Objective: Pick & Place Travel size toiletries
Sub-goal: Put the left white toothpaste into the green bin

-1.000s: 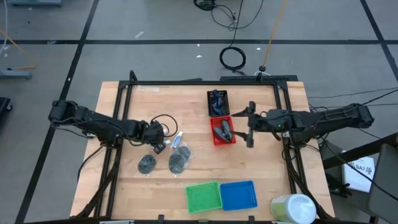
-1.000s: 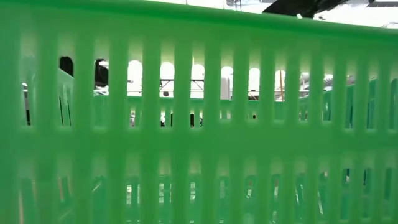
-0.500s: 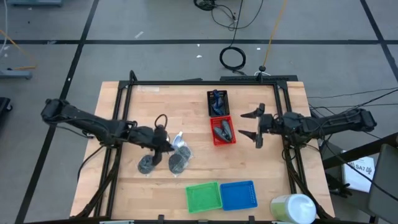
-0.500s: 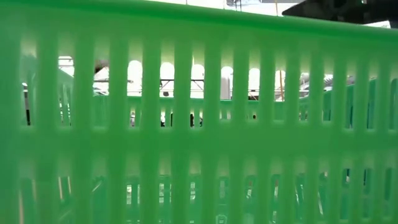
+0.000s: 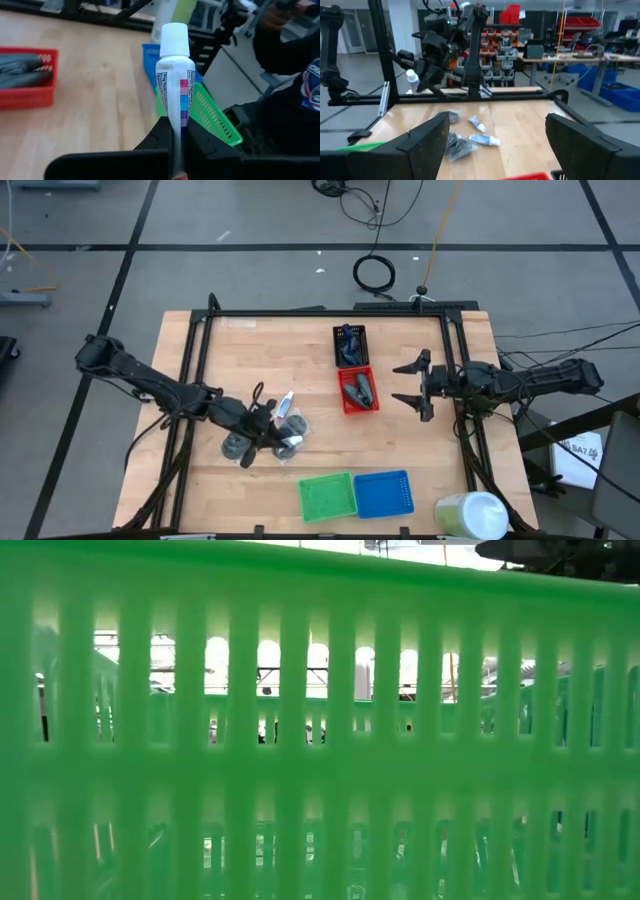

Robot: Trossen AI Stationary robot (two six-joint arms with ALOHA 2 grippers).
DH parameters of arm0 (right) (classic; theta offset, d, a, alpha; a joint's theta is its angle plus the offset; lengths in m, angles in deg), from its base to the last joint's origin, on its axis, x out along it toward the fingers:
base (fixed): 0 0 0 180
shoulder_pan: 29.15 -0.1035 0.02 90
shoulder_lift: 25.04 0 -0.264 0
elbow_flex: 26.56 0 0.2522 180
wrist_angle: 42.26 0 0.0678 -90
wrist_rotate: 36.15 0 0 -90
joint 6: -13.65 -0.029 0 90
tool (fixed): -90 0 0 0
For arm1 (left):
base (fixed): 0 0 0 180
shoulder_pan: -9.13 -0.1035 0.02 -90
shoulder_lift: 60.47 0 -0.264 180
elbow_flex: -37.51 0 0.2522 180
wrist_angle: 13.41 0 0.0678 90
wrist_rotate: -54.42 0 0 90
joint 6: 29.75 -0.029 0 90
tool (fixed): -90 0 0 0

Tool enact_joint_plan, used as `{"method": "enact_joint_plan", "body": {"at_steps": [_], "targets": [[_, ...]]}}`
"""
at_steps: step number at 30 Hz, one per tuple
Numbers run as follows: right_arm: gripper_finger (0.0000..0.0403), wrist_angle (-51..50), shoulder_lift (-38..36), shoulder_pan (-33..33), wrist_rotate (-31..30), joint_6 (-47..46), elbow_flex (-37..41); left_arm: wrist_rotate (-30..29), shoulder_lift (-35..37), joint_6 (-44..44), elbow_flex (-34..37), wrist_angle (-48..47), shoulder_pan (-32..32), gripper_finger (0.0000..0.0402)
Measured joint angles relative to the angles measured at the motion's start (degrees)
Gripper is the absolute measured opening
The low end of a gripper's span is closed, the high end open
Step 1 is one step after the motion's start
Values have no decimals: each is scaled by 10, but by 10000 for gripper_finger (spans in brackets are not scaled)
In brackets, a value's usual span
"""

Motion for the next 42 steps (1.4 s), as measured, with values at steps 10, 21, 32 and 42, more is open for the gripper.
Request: {"method": "enact_joint_plan", "body": {"at_steps": [10, 21, 32, 42], "targets": [[318, -83, -101, 0, 37, -5, 0, -51, -18, -37, 0, 45, 12, 4], [318, -124, -290, 0, 22, 5, 64, -51, -18, -48, 0, 70, 9, 8], [318, -201, -286, 0, -140, 15, 108, -46, -18, -112, 0, 115, 8, 13], [318, -191, -285, 0, -139, 14, 139, -26, -21, -117, 0, 130, -4, 13]]}}
